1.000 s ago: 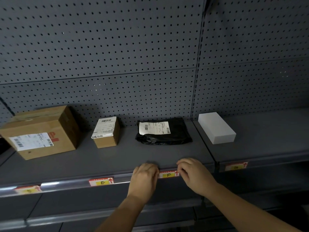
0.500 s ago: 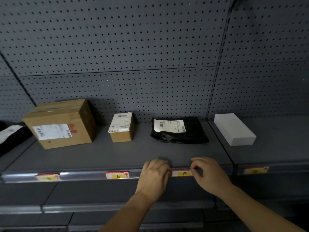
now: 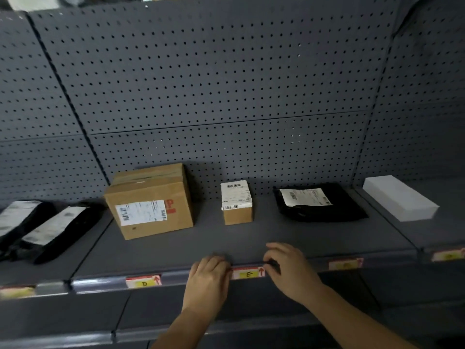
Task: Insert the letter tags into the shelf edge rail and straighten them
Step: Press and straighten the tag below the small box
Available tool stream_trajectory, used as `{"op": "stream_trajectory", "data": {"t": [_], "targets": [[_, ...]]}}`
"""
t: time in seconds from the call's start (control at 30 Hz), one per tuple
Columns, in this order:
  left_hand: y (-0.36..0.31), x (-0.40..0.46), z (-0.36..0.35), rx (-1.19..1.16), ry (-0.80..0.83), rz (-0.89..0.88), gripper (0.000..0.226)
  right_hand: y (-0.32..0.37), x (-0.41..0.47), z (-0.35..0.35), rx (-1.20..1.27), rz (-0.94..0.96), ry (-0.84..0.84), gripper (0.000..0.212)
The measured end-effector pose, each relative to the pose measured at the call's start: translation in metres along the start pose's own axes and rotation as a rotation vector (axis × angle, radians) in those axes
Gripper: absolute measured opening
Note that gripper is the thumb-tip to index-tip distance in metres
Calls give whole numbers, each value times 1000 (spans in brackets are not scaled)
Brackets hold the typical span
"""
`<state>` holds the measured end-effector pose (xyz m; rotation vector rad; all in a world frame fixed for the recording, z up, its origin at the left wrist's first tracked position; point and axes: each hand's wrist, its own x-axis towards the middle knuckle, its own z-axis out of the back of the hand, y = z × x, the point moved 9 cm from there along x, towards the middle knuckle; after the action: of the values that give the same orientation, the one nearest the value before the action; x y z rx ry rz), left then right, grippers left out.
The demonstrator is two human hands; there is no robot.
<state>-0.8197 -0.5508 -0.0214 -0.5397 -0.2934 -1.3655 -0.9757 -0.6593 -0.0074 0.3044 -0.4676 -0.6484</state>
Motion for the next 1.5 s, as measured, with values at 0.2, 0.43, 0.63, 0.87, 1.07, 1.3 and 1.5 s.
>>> {"op": "stream_trajectory", "data": {"t": [0.2, 0.43, 0.63, 0.87, 1.07, 1.3, 1.5], "targets": [[1, 2, -5, -33, 36, -58, 14, 5, -12, -7, -33, -16, -7, 17], [-4, 7, -9, -52, 48, -50, 12, 5, -10, -10, -87, 3, 10, 20], [-4, 10, -13, -20, 59, -88, 10, 6, -3, -24, -111, 24, 26, 21], [3, 8, -8, -53, 46, -89, 12, 10, -3, -26, -116, 34, 5, 22], [3, 9, -10, -54, 71, -73, 15, 9, -2, -23, -108, 20, 21, 22], [4, 10, -13, -33, 98, -81, 12, 6, -3, -24, -110, 5, 36, 21], [4, 12, -15, -32, 129, -51, 7, 6, -2, -25, -115, 17, 42, 23]]}}
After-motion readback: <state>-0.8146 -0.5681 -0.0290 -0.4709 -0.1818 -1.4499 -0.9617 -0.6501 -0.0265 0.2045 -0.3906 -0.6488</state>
